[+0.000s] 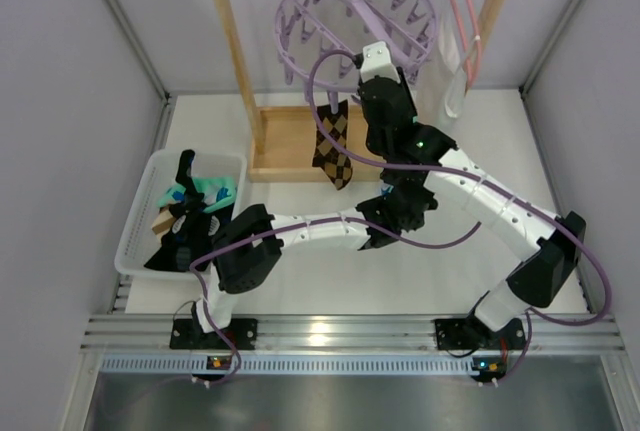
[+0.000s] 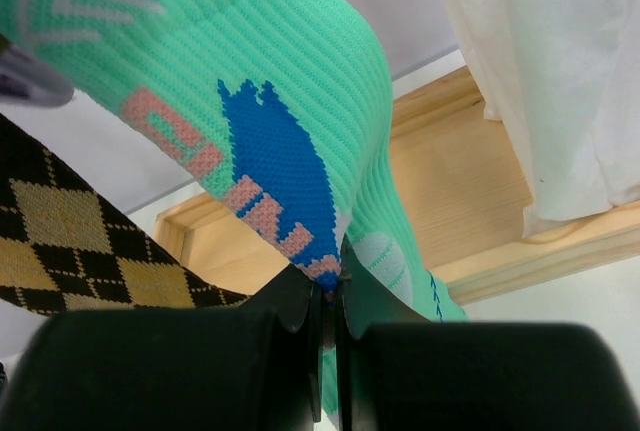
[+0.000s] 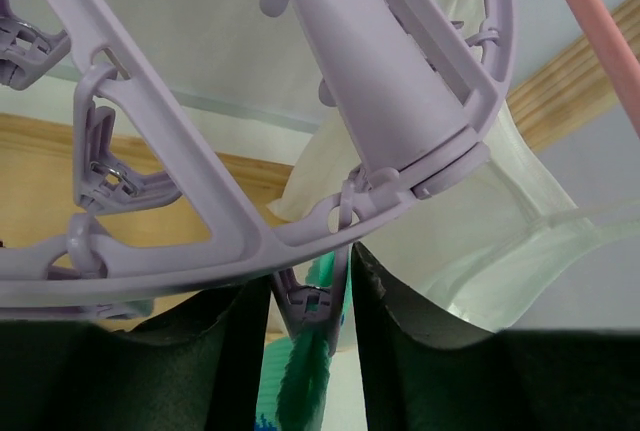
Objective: Remove the socks clipped to the hanger
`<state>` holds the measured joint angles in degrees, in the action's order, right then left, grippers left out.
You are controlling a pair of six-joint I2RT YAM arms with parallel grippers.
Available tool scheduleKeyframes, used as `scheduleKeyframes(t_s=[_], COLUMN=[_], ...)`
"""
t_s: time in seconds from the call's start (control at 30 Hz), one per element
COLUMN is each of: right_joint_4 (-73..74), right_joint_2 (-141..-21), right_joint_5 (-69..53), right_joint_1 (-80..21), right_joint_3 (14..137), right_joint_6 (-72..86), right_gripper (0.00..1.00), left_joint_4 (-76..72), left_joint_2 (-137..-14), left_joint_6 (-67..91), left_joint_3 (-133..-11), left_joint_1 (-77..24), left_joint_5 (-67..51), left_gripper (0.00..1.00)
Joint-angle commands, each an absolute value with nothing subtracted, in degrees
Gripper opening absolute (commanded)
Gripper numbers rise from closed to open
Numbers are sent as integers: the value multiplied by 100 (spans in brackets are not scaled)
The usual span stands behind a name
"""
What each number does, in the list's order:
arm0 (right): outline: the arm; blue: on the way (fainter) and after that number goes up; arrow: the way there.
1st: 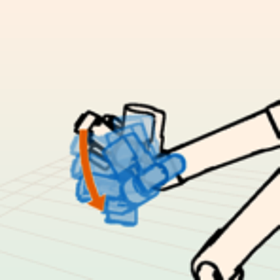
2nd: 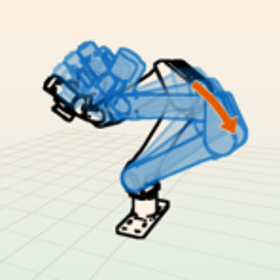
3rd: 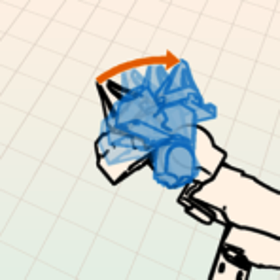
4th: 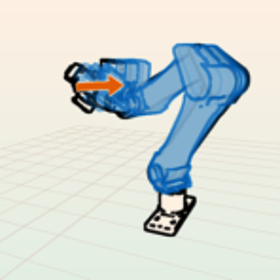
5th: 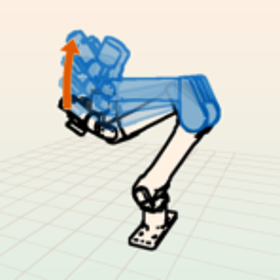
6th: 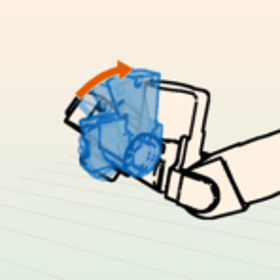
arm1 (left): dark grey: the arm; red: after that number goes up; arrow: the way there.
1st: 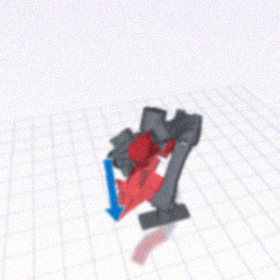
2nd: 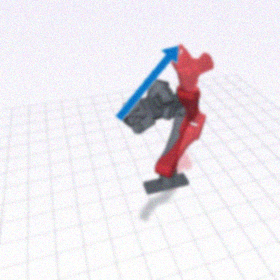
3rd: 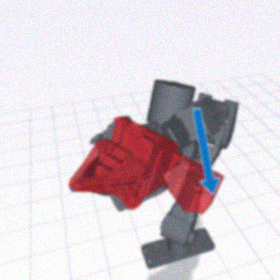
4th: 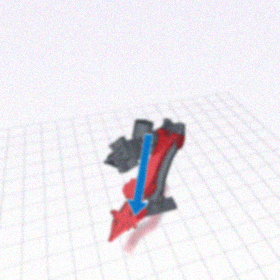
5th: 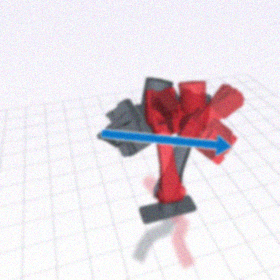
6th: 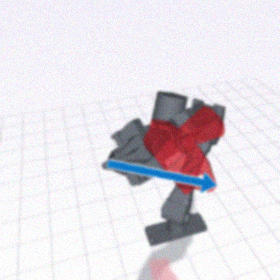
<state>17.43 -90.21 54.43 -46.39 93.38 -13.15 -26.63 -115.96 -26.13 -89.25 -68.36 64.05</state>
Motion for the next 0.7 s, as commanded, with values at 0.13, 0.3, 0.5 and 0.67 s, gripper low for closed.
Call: scheduleKeyframes(t_s=[0.13, 0.3, 0.5, 0.67], right_joint_4=[1055, 1072, 1424, 1310], right_joint_2=[-8807, -8772, -8508, -8429], right_joint_5=[5502, 5406, 4380, 4219], right_joint_1=[-4667, -4667, -4597, -4526], right_joint_3=[9422, 9413, 9422, 9404], right_joint_6=[-1547, -1459, -828, -721], right_gripper=[17, 3, 0, 0], left_joint_4=[-2830, -2830, -2804, -2716], left_joint_2=[-11145, -11039, -10724, -10284], left_joint_6=[-2320, -2285, -1873, -1143], left_joint_3=[-8737, -8631, -7991, -7129], left_joint_1=[-6864, -6855, -6855, -6856], left_joint_5=[6346, 6319, 5978, 5713], left_gripper=[0, 0, 0, 0])
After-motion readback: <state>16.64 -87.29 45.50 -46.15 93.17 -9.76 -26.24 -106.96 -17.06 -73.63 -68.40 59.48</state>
